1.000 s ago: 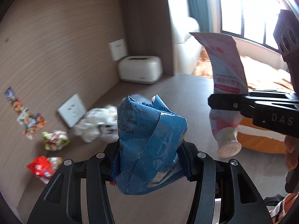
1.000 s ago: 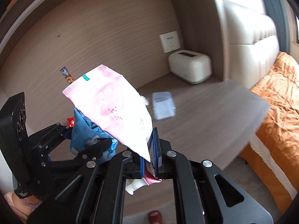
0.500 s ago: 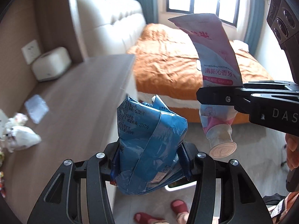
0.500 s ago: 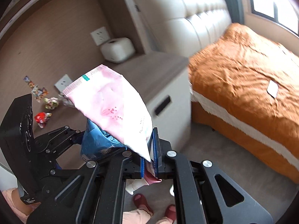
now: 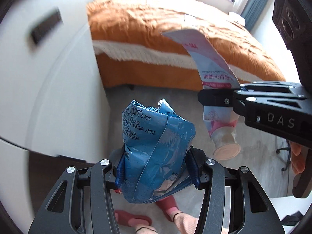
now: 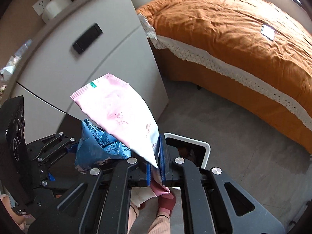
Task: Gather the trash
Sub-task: 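Carry both items to the white bin and open both tools to drop them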
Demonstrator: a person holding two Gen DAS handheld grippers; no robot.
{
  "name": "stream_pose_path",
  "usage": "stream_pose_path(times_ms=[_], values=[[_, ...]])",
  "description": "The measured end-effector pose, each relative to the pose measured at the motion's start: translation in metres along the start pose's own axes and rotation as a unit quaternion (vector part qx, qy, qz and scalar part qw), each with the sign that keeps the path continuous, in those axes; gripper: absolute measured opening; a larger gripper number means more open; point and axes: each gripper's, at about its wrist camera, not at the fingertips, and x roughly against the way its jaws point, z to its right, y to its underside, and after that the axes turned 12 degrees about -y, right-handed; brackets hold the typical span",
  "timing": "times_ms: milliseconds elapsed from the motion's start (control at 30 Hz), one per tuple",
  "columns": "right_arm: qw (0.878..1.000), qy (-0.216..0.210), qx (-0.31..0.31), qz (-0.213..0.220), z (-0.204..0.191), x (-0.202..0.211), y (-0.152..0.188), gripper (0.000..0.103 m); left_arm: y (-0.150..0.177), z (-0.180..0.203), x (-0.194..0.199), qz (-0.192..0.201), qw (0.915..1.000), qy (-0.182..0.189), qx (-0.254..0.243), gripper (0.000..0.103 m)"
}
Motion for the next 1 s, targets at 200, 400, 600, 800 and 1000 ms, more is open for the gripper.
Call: stream_pose_path(times_ms=[200, 400, 600, 800, 1000], values=[[0.999, 0.014, -0.007, -0.031, 0.056, -0.097, 0.035, 0.009, 0.038, 0.019, -0.102, -0.019, 0.9991, 0.028, -0.025, 0.05], [0.998, -0.004, -0.026, -0.048, 0.097, -0.164, 0.066, 0.097, 0.067, 0.026, -0.172, -0.043, 0.9975, 0.049, -0.025, 0.098], [0.996, 0.025, -0.041, -0.075, 0.116, -0.186, 0.093, 0.098, 0.079, 0.023, -0.189, -0.05, 0.9971, 0.043, -0.039, 0.098], [0.996, 0.029, -0.05, -0.073, 0.106, -0.173, 0.092, 0.098, 0.073, 0.023, -0.175, -0.045, 0.9973, 0.041, -0.042, 0.098], [0.996, 0.027, -0.055, -0.062, 0.089, -0.143, 0.075, 0.098, 0.056, 0.017, -0.139, -0.034, 0.9979, 0.037, -0.04, 0.098]])
